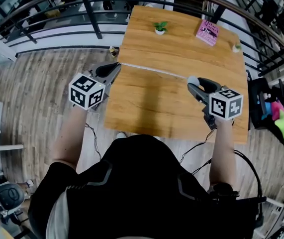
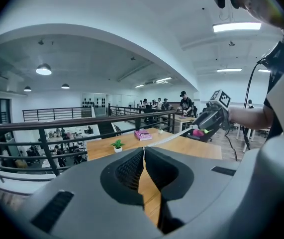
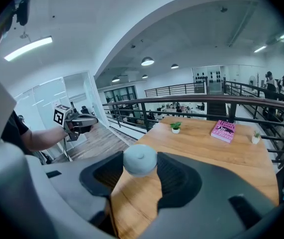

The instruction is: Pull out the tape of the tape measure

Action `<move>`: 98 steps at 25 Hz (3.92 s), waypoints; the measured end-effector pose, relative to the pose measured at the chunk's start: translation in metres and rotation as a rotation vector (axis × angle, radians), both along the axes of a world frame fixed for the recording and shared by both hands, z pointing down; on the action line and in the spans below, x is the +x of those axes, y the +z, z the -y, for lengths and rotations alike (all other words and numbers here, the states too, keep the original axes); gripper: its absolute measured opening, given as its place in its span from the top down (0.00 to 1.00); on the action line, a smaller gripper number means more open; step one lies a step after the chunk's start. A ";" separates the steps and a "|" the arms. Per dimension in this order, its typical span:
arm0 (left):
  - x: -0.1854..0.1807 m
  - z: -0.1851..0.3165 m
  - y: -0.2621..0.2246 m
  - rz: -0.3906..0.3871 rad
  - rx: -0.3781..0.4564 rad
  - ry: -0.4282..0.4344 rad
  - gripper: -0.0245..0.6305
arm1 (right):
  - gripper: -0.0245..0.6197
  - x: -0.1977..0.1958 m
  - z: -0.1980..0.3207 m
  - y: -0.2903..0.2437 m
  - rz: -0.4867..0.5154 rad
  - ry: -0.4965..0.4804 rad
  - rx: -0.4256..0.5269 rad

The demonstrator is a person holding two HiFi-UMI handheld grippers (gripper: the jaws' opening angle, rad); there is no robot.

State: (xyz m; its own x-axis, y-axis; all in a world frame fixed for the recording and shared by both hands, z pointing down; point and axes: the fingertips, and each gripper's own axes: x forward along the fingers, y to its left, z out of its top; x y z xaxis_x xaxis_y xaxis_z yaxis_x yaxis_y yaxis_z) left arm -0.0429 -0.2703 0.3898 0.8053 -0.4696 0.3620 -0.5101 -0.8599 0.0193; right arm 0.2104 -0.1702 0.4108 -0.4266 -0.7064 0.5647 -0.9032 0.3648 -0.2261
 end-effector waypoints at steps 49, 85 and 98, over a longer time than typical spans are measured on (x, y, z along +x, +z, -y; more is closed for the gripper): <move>0.073 0.048 0.306 0.302 -0.496 -0.115 0.90 | 0.63 0.073 0.080 0.298 -0.161 -0.121 -0.268; 0.033 0.043 0.078 -0.052 -0.119 -0.190 0.74 | 0.61 0.055 0.068 0.093 -0.056 0.080 0.052; 0.039 0.012 -0.071 -0.270 0.114 -0.158 0.84 | 0.69 0.016 0.028 -0.062 -0.073 0.132 0.344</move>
